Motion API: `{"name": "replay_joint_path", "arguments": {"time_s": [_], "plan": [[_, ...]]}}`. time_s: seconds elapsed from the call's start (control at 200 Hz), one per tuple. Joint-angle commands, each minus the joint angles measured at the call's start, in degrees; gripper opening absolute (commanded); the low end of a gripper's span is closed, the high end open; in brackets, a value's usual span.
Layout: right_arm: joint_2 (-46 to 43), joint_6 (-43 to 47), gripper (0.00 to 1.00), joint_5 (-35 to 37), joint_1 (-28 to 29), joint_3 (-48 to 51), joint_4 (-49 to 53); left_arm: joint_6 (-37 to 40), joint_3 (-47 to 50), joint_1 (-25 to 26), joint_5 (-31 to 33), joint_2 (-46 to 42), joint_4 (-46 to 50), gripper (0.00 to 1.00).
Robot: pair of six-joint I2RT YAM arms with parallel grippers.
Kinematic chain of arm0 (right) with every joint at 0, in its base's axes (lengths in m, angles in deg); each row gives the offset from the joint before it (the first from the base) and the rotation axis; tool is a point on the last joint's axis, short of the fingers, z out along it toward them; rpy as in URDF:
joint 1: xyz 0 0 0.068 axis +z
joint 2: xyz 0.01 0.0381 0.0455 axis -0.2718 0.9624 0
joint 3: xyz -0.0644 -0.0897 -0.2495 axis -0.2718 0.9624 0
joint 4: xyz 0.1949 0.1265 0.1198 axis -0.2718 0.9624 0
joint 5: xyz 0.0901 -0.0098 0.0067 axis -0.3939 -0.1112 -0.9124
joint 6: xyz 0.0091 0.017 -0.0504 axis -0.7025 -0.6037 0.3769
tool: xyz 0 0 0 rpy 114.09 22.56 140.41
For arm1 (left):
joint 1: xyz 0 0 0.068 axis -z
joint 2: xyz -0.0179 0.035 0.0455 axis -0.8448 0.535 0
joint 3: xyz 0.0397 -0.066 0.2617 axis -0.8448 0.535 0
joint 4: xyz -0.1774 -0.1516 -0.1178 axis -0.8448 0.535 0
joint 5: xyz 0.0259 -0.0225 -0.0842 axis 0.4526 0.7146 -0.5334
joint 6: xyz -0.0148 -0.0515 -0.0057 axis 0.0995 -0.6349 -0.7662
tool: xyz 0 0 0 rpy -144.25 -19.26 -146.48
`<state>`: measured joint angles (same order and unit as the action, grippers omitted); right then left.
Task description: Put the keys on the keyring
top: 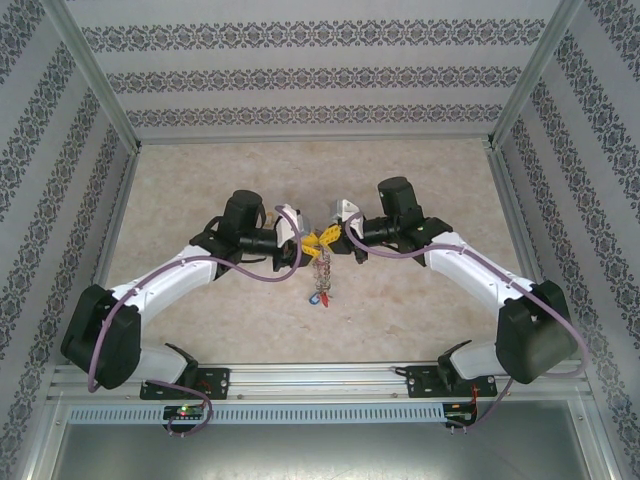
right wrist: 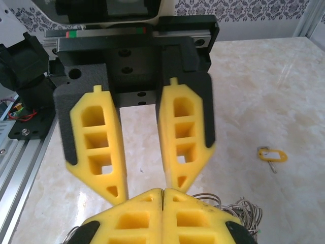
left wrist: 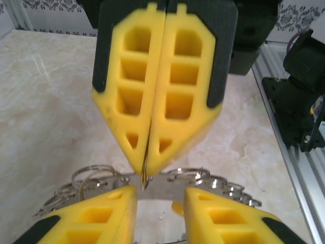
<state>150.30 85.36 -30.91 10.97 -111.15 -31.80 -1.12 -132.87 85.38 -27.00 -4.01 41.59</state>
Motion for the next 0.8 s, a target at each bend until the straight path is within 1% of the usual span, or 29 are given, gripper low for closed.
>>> {"name": "replay_joint_path", "arguments": {"time_s": [0.0, 0.095, 0.24, 0.475, 0.51, 0.565, 0.625, 0.794], "plan": [[-1.9, -0.7, 0.0, -3.1, -0.3, -0.3, -3.5, 2.7, 1.1, -0.6, 0.3, -2.0, 0.5, 0.28], [-1.6, -1.0, 0.0, -3.4, 0.0, -0.5, -3.8, 1.8, 0.9, -0.6, 1.2, -1.7, -0.8, 0.28], [-1.2, -1.1, 0.0, -3.4, 0.6, -0.5, -4.2, -0.9, 1.3, -0.6, 1.4, -1.3, -6.2, 0.28], [-0.7, -1.5, 0.0, -3.4, 1.3, -0.6, -5.0, -1.2, -0.1, -0.6, 0.8, -0.1, -6.6, 0.28], [-0.7, -1.5, 0.0, -3.4, 1.3, -0.7, -5.0, -1.2, -0.2, -0.6, 0.6, -0.1, -6.9, 0.26], [-0.7, -1.5, 0.0, -3.4, 1.3, -0.7, -4.9, -1.1, -0.4, -0.6, 0.1, -0.1, -6.8, 0.18], [-0.6, -1.5, 0.0, -3.3, 1.4, -0.7, -4.9, -1.2, -0.8, -0.6, -0.7, 0.0, -6.6, 0.15], [-0.5, -0.2, 0.0, -2.1, 1.8, -0.6, -3.7, -1.8, -1.4, -0.5, -2.4, 0.0, -6.9, 0.13]]}}
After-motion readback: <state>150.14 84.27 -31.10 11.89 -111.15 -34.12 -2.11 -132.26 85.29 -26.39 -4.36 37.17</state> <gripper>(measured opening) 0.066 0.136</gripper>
